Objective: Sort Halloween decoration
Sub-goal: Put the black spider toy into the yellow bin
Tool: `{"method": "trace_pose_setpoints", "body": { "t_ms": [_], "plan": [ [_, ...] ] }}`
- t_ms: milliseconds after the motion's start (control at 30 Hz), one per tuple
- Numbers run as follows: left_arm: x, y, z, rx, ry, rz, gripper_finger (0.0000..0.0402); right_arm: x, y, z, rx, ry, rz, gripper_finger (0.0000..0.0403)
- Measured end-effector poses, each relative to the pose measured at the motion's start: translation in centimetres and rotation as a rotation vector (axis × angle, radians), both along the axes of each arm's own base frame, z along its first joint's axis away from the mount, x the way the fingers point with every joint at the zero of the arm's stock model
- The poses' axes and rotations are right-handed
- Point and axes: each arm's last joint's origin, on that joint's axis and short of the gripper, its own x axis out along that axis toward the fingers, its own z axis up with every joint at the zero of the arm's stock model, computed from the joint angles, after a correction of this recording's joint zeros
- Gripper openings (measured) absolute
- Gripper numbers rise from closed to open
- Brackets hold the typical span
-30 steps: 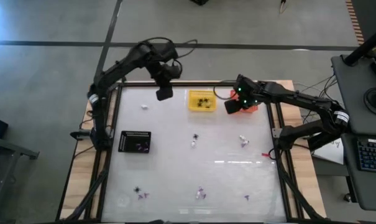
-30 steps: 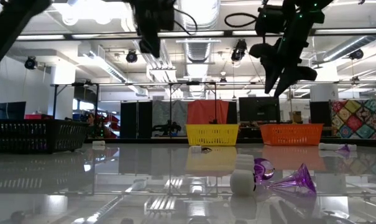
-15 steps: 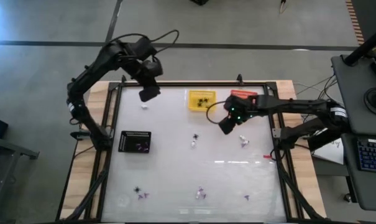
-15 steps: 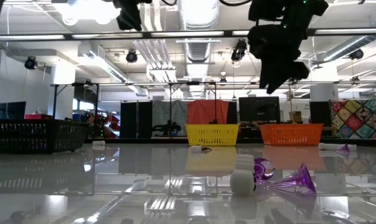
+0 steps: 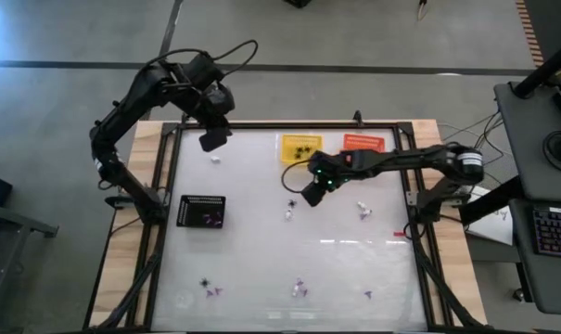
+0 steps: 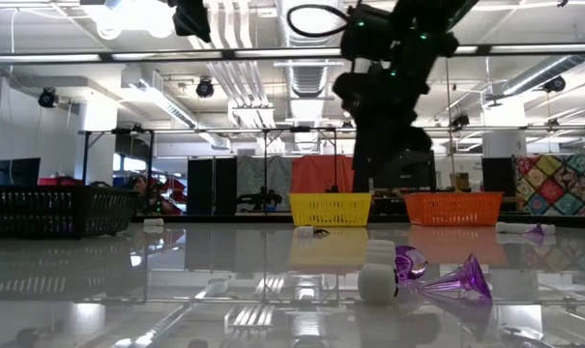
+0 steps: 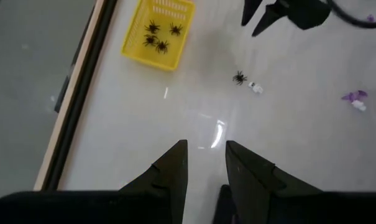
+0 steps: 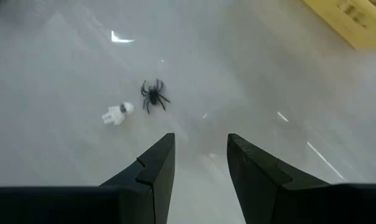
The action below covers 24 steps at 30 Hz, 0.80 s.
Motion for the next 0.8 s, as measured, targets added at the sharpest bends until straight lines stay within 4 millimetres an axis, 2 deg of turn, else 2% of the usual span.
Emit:
{"method": "trace_pose_setpoints", "body": {
  "t_ms": [133, 367, 600, 800],
  "plan": [
    [-0.9, -0.5, 0.0, 0.002, 0.000, -0.002, 0.0091, 2.5, 0.1, 0.2, -0.033, -0.016, 0.069, 0.0137],
    [-2.8, -1.8, -1.7, -0.032, 0.054, -0.005, 0.0091, 5.9, 0.8, -0.8, -0.024, 0.030, 0.102, 0.0137],
    [-5.0, -3.2, -3.3, -0.039, 0.067, -0.009, 0.0091, 8.2, 1.5, -2.3, 0.000, 0.103, 0.099, 0.0137],
    [-6.1, -3.9, -3.6, -0.019, 0.022, 0.003, 0.0091, 9.4, 2.1, -3.6, -0.019, 0.175, 0.070, 0.0137]
  ]
}}
